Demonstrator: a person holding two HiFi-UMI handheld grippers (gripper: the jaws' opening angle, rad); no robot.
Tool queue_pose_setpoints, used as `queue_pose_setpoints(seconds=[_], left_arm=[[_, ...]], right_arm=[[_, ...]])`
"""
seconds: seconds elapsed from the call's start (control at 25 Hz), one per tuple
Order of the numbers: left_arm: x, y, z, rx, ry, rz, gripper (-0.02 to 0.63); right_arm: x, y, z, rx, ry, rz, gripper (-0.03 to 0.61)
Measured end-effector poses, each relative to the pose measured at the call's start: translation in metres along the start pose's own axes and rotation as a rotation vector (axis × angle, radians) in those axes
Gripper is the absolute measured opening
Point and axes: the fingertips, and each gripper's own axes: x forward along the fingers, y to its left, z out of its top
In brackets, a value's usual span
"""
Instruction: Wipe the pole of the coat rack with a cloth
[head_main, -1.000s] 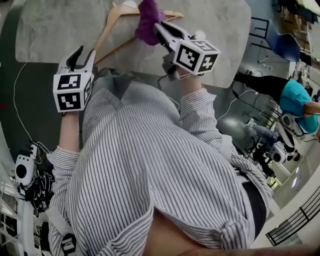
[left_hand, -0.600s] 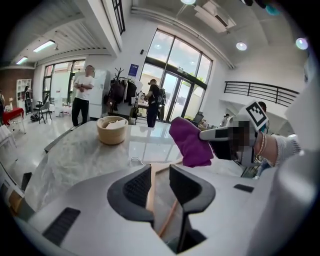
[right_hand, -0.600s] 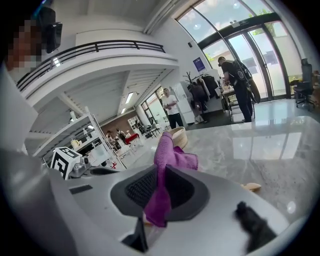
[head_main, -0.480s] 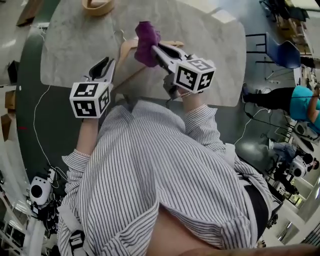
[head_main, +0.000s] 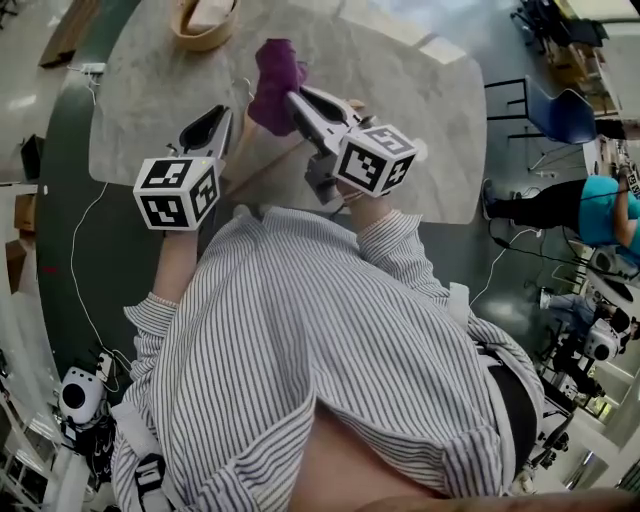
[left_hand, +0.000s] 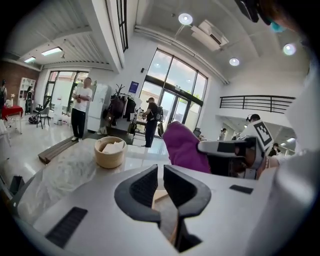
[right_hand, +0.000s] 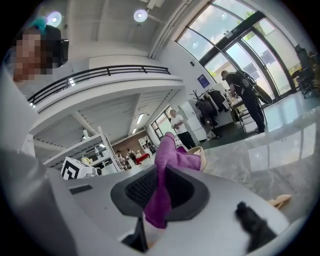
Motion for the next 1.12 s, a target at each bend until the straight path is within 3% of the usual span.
queue_pose_setpoints(seconds=[0.24,1.12], left_arm=[[-0.003,0.005,0.018,-0.022,-0.065,0.000,0.034],[0.003,0.010,0.019,-0.023,-0.078,-0.008,0.025]], right_arm=[[0.005,0.009,0.012,-0.029,-0.049,0.012,0.057],[0.023,0.015,-0.005,-0.068,0.017,0.009,0.055]])
